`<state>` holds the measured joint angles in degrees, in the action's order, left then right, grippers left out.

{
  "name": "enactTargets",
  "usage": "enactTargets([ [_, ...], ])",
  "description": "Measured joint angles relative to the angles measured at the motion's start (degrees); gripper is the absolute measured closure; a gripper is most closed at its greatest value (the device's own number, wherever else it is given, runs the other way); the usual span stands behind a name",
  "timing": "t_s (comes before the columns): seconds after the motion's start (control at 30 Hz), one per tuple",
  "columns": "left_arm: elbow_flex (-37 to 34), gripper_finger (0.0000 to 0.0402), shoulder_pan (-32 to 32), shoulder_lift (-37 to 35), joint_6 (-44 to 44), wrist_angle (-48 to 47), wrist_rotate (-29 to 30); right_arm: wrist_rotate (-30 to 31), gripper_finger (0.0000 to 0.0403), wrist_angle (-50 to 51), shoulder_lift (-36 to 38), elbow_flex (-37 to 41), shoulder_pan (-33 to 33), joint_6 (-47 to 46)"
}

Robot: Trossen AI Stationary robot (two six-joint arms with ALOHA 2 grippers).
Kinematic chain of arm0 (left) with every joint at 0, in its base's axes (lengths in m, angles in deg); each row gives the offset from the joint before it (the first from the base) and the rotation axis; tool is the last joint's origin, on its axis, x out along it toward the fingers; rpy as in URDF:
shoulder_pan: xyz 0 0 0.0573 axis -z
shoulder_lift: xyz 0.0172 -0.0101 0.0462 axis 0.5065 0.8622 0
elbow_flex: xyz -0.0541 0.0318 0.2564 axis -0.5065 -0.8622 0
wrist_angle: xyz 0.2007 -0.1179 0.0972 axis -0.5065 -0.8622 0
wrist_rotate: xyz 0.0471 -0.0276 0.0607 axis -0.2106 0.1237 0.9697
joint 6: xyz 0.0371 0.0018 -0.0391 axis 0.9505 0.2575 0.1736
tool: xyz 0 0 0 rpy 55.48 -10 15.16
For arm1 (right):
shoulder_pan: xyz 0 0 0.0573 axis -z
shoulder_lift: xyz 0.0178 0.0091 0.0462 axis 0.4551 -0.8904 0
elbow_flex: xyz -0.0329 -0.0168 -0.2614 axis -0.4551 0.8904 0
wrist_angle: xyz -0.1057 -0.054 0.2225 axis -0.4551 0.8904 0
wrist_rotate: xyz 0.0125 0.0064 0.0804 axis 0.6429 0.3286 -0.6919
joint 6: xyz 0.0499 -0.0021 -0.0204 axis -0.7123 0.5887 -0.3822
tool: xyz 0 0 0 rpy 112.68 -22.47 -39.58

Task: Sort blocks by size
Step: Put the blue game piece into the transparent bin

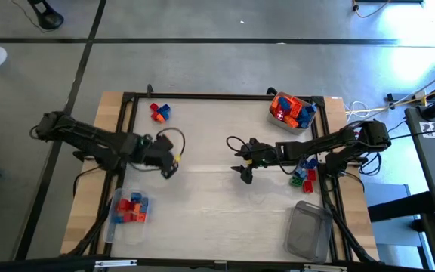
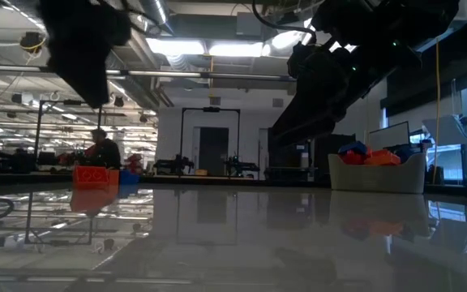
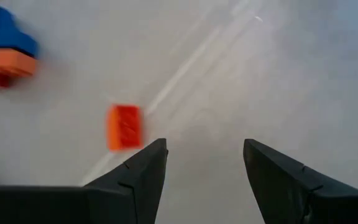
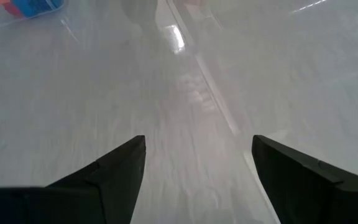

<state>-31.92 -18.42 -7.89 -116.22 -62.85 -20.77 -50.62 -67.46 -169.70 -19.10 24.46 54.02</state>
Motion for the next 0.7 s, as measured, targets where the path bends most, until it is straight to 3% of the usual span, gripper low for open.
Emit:
enactTargets([
  [0.3,0.0,0.0201,-17.8,0.0,10.0,0.2,1.5,0.9,0.0109,0.0,0.0,0.0,0.0,0.0],
  [0.7,-2.3,0.0202,-37.6,1.5,26.2,17.1,1.8,1.0,0.0109,0.0,0.0,0.0,0.0,0.9],
])
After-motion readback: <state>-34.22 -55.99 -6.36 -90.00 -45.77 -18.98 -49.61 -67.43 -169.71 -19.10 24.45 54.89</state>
